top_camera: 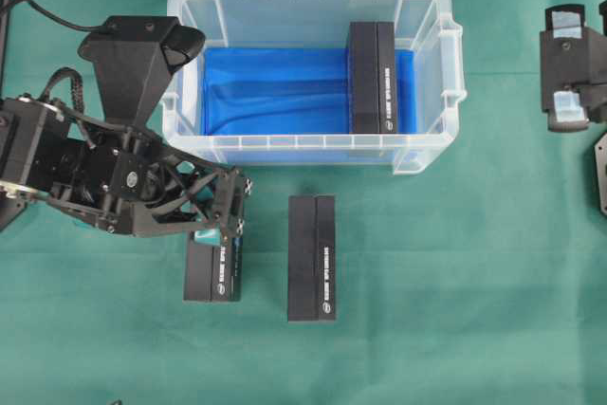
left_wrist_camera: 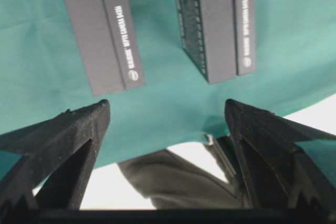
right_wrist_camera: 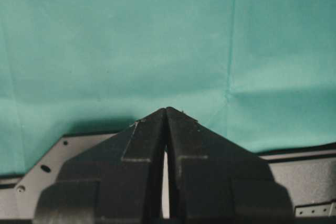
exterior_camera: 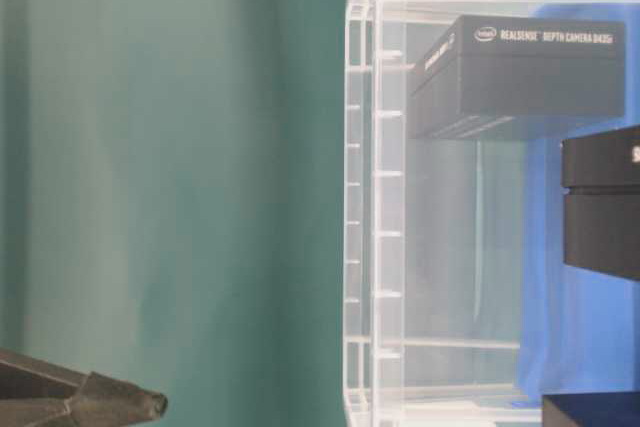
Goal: Take the box out of the case with the left arm.
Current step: 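Open the left gripper, release the box, and retract left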
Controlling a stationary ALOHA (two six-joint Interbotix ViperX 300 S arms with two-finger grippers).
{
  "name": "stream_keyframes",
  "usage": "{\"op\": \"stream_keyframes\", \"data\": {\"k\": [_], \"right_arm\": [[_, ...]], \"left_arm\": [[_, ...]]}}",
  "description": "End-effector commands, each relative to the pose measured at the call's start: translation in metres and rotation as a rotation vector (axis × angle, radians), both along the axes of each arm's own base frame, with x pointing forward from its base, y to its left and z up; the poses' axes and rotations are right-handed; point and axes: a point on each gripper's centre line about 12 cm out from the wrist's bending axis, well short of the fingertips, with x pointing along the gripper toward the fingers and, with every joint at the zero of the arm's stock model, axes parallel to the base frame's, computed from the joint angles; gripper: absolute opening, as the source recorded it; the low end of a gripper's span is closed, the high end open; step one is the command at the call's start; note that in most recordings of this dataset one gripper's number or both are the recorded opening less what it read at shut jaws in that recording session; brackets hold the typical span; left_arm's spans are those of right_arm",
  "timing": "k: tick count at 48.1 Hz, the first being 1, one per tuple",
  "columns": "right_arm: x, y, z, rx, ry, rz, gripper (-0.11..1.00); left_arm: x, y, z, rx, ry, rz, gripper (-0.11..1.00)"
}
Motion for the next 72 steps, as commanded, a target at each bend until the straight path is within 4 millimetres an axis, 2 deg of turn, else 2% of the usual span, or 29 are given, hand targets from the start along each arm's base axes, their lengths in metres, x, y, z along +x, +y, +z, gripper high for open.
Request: {"op": "stream_keyframes", "data": {"k": [1,10,29,42,53,72], "right_arm": [[0.001,0.0,0.005,-0.001,-0.02,-0.001,0.0],[0.001,0.0,0.004,-0.003,-0.019,-0.001,0.0],[0.001,0.0,0.005,-0.003,-0.022,-0.001,0.0],[0.001,0.0,0.005,-0.002,-0.022,-0.001,0.0],[0.001,0.0,0.005,-0.002,-0.022,-0.001,0.0],[0.001,0.0,0.005,-0.003,-0.022,-0.001,0.0]], "left_arm": [[-0.005,0.001,0.01,-0.005,-0.027,-0.003,0.97],[-0.023,-0.002,0.004,-0.003,-0.01,-0.02,0.97],[-0.083,-0.004,-0.009,-0.004,0.006,-0.077,0.97],[-0.088,0.003,-0.008,-0.004,0.001,-0.06,0.97],[-0.092,0.032,-0.009,0.016,0.045,0.01,0.96],[-0.099,0.106,-0.006,0.103,0.048,0.041,0.93]]}}
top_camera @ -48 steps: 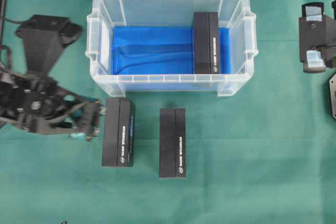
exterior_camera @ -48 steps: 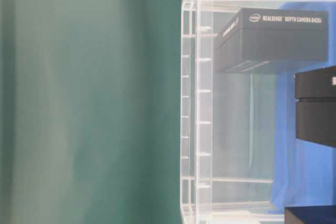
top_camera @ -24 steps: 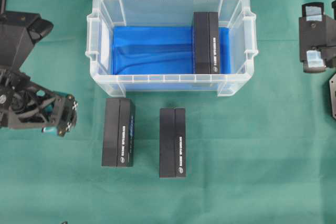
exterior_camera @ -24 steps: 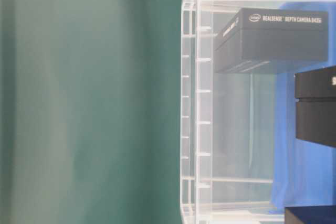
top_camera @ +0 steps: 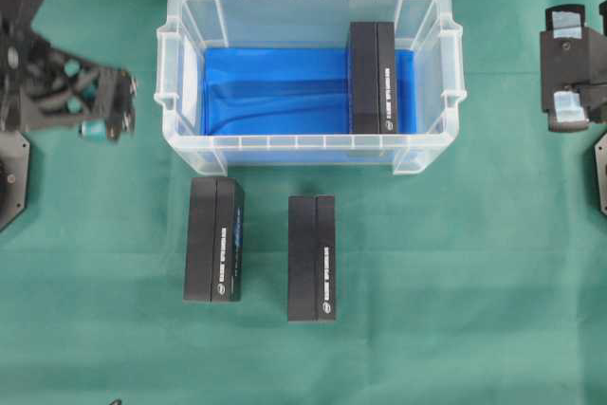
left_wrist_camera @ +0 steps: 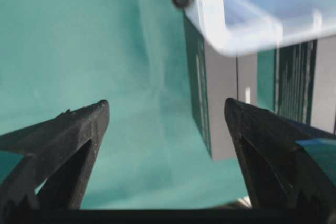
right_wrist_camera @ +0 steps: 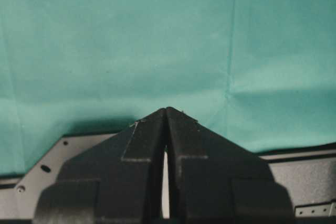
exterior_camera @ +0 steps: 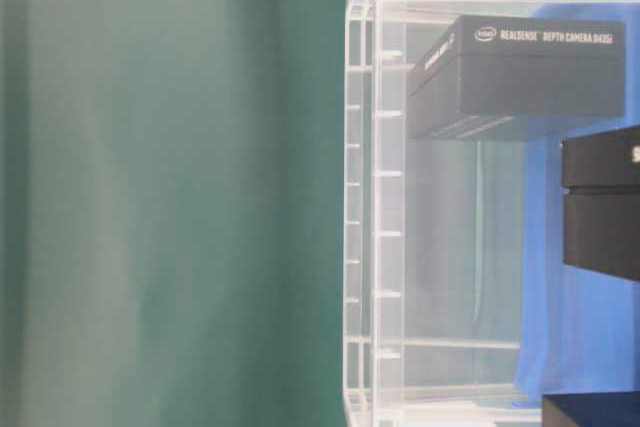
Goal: Take the box out of the case with the left arm.
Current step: 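Open the left gripper, release the box, and retract left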
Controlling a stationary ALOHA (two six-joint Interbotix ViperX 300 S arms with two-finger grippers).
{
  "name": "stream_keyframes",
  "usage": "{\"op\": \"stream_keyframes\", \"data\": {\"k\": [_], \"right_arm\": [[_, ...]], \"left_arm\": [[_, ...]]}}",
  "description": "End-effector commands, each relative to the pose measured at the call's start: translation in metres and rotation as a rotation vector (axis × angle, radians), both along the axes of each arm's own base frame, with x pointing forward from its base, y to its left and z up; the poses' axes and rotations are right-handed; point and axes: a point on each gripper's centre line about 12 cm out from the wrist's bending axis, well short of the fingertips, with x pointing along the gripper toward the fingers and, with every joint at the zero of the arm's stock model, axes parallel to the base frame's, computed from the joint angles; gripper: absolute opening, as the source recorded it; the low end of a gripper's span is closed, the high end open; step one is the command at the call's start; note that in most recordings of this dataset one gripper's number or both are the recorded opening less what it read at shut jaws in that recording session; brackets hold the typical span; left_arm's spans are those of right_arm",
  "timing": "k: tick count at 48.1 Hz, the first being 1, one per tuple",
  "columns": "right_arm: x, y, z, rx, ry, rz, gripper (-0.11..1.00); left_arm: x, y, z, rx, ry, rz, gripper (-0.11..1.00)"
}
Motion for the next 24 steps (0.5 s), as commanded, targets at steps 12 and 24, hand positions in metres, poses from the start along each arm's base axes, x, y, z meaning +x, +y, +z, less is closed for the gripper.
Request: {"op": "stream_keyframes", "data": {"k": [12,24], "right_arm": [[0.001,0.0,0.004,-0.003,-0.019,-0.001,0.0],[0.001,0.0,0.004,-0.003,-0.016,-0.001,0.0]], "left_arm": [[-0.009,0.046,0.008,0.051,-0.005,0.004,0.93],[-0.01,0.05,0.007,0.052,0.001,0.008,0.93]]}}
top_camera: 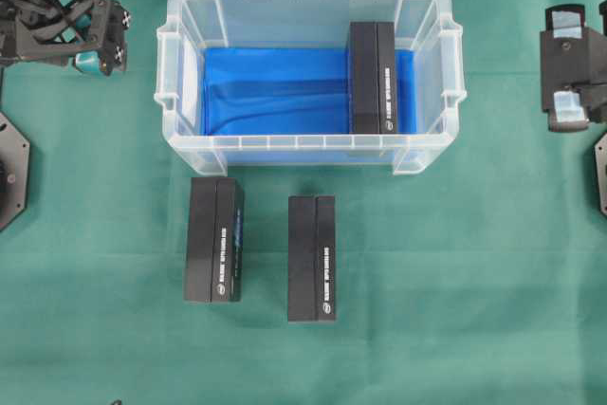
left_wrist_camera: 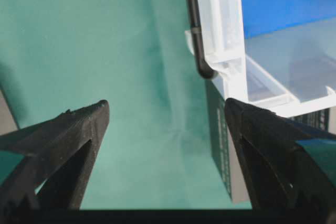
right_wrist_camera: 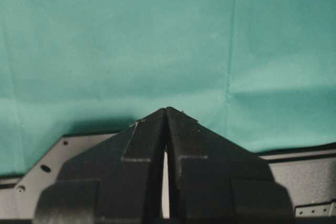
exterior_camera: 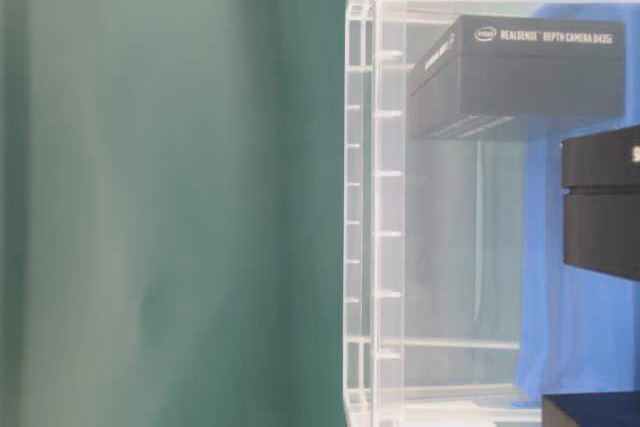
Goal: Take the box out of the case with the left arm.
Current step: 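Open the left gripper, release the box, and retract left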
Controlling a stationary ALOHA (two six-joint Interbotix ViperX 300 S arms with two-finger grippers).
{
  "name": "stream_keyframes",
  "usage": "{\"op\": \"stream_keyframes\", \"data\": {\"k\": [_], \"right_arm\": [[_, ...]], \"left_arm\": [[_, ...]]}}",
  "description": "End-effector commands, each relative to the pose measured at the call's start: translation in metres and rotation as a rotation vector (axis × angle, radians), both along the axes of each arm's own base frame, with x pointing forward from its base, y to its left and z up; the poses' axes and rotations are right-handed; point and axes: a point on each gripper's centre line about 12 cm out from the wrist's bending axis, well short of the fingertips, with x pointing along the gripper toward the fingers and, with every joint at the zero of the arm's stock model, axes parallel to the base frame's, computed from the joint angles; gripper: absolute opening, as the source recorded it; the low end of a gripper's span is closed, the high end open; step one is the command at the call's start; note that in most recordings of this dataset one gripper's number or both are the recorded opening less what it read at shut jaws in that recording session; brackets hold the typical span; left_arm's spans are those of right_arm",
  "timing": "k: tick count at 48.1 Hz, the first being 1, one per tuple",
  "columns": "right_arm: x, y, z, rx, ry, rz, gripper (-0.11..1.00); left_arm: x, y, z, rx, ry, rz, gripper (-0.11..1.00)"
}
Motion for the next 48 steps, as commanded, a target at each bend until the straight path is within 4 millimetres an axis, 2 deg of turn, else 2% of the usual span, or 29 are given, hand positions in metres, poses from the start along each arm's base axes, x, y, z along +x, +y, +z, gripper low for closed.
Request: {"op": "stream_keyframes", "data": {"k": [1,48], "right_arm": [[0.0005,-0.0002,0.0045,-0.001,-0.019,-0.001,0.0],[0.0002,-0.0007,0.0045,-0.002,-0.018,-0.007,0.0]], "left_arm": [[-0.0004,0.0015,0.0072,0.011,-0.024,0.003,0.93],[0.0009,-0.0007,0.0068,-0.003,-0.025,0.005,0.93]]}}
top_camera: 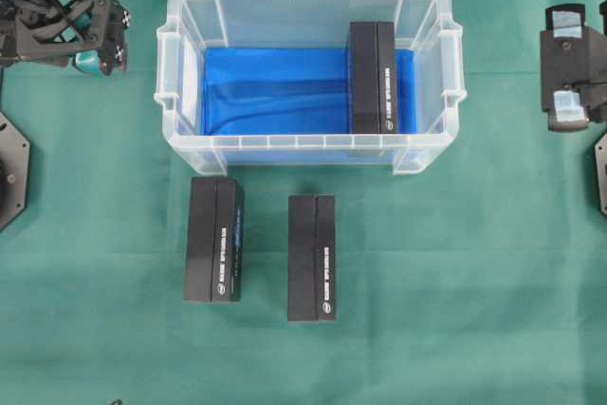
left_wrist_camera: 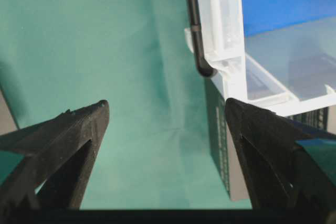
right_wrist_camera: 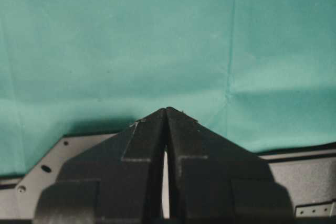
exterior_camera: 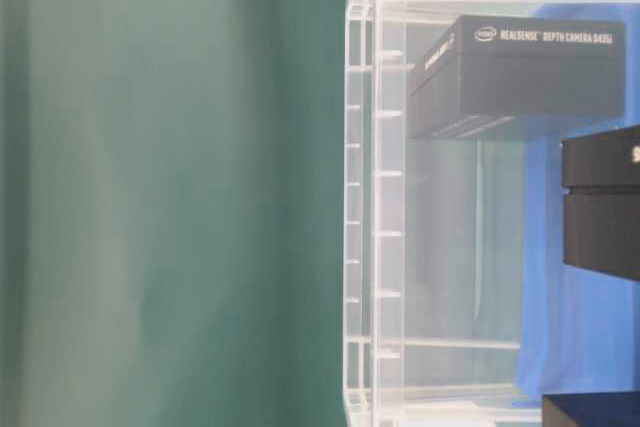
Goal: Take the box out of the case with the left arm.
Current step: 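Open the left gripper, release the box, and retract left, then move the open left gripper over the right black box in the case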
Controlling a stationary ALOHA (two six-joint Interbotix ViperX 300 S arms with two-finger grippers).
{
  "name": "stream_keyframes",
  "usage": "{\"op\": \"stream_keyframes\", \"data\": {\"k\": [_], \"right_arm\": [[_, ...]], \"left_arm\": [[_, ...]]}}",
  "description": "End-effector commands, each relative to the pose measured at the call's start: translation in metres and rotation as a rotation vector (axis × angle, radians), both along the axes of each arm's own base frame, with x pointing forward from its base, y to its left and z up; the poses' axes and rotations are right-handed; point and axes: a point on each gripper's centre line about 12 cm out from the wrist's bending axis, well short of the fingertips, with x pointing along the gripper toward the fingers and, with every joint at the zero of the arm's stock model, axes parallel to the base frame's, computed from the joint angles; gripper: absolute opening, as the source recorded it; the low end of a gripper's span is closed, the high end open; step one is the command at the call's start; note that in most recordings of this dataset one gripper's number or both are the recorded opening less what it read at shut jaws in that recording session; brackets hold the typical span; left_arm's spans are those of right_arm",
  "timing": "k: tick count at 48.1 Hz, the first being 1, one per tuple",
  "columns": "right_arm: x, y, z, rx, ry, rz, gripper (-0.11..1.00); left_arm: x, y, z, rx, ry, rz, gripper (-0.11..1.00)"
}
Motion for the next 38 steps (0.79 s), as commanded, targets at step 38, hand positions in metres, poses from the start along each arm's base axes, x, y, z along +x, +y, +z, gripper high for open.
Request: {"op": "stream_keyframes", "data": {"k": [38], "right_arm": [[0.001,0.0,0.004,-0.004,-0.018,0.004,0.0]], "left_arm": [[0.089,0.002,0.027,-0.033,-0.08,0.014,0.93]]}}
